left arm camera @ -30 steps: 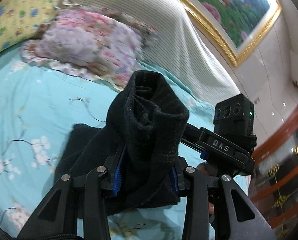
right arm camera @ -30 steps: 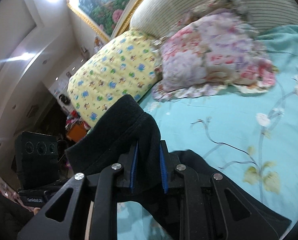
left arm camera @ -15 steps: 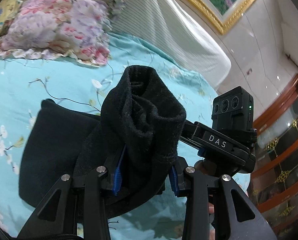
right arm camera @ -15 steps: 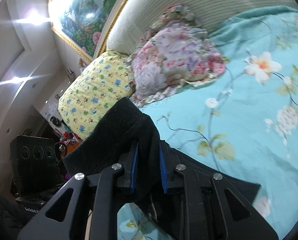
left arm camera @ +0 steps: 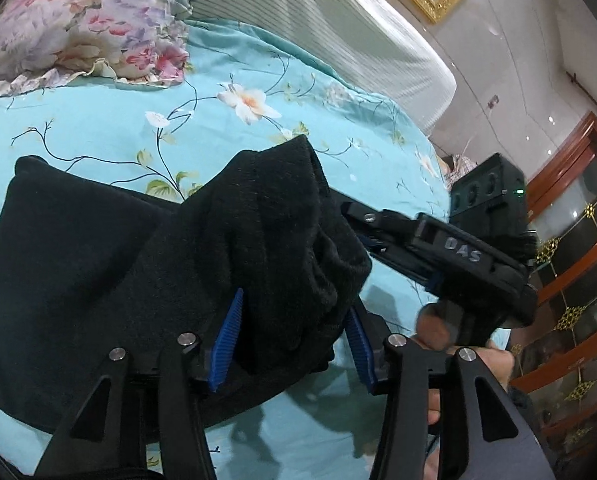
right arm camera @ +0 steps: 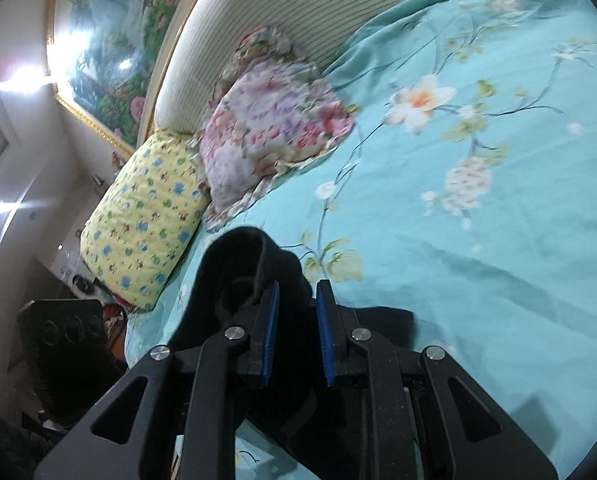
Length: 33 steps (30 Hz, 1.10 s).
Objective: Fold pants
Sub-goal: 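Lift the folded end with both grippers and fold it over the pants, then open both grippers and release the folded pants onto the bed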
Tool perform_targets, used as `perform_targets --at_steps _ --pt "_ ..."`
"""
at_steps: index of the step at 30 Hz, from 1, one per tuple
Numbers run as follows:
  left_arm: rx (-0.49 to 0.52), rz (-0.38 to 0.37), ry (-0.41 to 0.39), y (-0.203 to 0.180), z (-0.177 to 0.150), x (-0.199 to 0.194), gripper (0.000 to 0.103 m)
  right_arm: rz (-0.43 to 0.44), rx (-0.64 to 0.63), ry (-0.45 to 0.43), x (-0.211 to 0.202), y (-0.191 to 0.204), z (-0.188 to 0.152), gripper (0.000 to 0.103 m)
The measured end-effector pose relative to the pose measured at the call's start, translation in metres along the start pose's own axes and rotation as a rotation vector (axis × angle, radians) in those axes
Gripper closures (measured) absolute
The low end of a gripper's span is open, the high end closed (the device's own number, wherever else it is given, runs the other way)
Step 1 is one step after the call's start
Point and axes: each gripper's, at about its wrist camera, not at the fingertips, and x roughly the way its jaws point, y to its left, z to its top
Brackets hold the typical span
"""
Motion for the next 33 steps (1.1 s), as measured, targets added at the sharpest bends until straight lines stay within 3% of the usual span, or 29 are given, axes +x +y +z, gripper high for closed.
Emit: perform_targets --at_steps 6,9,10,11,13,15,23,33 --pt "-0.001 -0.040 0.031 -0.003 -0.001 0.006 0.035 -0.091 0.015 -0.037 -0.016 0.002 -0.007 0.082" --pt "-0.001 -0.063 0.038 -0.005 -0.003 0.002 0.033 -0.134 0.042 -0.048 -0.024 0.001 -0.012 0.081" --pt "-0.001 -0.066 0.042 -0.006 -0.004 0.001 0.031 -0.140 0.048 -0.053 -0.027 0.001 -0.013 0.072" --pt "-0.001 -0.069 0.042 -0.006 -0.005 -0.002 0.028 -0.154 0.058 -0.063 -0.030 0.001 -0.015 0.051" --pt "-0.006 -0.076 0.034 -0.005 -0.005 -0.007 0.027 -0.179 0.065 -0.109 -0.039 0.004 -0.020 0.024" --pt "-0.020 -0.075 0.024 -0.002 -0.007 -0.015 0.022 -0.158 0.055 -0.142 -0.048 0.009 -0.025 0.023" --pt "-0.084 -0.064 0.001 0.018 -0.011 -0.039 0.021 -0.180 0.046 -0.128 -0.049 0.028 -0.038 0.023" --pt "-0.132 0.032 -0.075 0.054 -0.010 -0.078 0.020 -0.209 0.045 -0.101 -0.042 0.041 -0.057 0.022"
